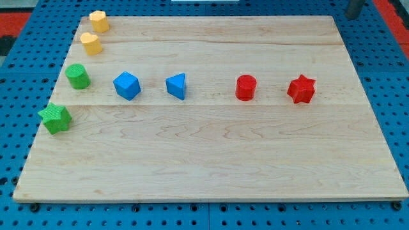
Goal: Point at the blue cube
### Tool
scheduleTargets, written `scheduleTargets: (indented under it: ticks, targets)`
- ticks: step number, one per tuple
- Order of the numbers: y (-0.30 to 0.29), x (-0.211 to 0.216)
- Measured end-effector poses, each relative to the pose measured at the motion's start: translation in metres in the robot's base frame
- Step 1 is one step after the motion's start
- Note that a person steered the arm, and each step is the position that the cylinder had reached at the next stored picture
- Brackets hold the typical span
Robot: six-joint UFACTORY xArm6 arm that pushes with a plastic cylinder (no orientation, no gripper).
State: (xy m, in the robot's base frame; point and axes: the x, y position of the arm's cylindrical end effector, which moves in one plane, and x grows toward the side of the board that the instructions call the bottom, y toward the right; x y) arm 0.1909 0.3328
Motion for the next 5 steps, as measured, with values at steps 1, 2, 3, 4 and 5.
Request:
scheduleTargets:
  ticks: [1, 2, 3, 4, 5]
  targets:
    - [-0.005, 0.000]
    - [-0.010, 0.002]
    - [-0.008, 0.002]
    - [-0.029, 0.009]
    - [-0.093, 0.008]
